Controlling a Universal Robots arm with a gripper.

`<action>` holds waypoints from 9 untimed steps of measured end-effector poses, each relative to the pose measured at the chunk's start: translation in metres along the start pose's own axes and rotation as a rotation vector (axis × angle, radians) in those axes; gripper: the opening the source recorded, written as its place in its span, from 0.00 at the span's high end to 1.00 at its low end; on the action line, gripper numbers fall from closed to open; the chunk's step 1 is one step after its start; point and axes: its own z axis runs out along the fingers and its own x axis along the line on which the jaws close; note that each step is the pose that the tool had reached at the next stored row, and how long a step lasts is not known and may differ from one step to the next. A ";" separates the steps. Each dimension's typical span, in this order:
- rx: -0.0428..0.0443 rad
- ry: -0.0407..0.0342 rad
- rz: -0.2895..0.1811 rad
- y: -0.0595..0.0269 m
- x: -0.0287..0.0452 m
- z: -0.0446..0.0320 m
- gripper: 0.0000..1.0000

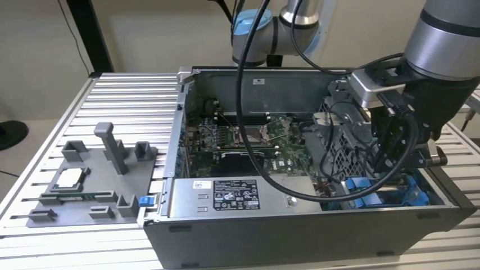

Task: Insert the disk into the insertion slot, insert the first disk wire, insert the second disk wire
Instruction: 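Insert the second disk wire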

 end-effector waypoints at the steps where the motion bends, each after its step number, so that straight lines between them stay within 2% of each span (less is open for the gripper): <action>1: -0.0001 0.0001 0.000 0.0000 0.0000 0.0000 1.00; 4: 0.0001 -0.0002 0.000 -0.0001 0.0025 0.0000 1.00; 8: 0.0016 -0.0002 0.000 -0.0004 0.0096 0.0000 1.00; 9: 0.0074 -0.0002 0.000 -0.0003 0.0100 0.0004 1.00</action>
